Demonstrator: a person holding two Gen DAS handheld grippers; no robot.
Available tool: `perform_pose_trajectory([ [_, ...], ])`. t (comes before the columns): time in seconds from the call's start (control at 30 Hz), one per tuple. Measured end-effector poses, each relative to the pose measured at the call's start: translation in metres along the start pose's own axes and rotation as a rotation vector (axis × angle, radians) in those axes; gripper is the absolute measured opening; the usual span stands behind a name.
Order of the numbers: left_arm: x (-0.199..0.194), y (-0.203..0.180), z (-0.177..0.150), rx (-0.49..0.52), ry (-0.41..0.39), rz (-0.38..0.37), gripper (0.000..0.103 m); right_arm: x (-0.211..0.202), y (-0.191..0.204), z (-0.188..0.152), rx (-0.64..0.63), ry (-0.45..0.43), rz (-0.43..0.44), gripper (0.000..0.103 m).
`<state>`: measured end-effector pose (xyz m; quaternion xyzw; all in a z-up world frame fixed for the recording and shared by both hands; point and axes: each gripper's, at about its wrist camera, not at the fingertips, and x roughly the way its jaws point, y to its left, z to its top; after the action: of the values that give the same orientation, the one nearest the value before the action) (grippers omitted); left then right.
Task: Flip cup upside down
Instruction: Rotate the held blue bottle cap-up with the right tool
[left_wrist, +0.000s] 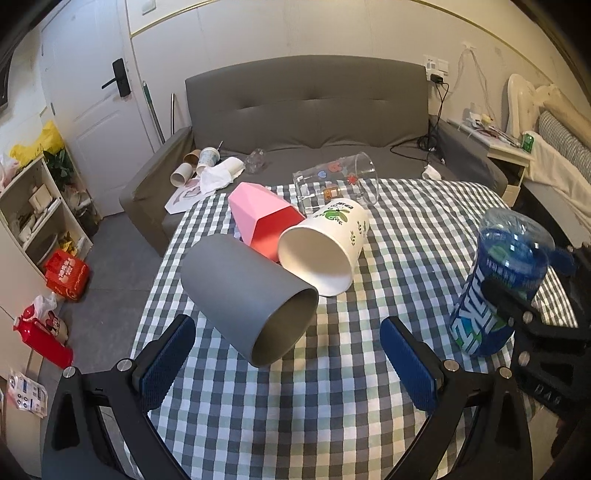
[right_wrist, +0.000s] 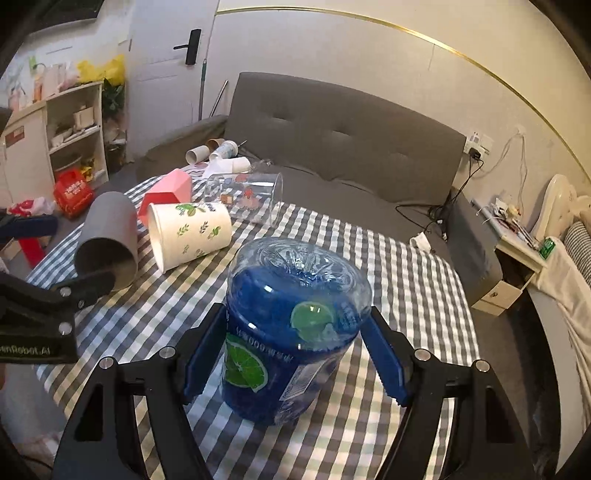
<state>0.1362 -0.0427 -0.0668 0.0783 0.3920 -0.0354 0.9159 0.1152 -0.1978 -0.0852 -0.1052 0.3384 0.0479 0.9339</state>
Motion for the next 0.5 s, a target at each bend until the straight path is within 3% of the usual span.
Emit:
perform_pose_trajectory([
  [0.5, -0.005, 0.002, -0.001, -0.005, 0.002, -0.006, 0.103, 0.000, 0.006, -0.015, 0.015, 0.040, 0.018, 0.074],
])
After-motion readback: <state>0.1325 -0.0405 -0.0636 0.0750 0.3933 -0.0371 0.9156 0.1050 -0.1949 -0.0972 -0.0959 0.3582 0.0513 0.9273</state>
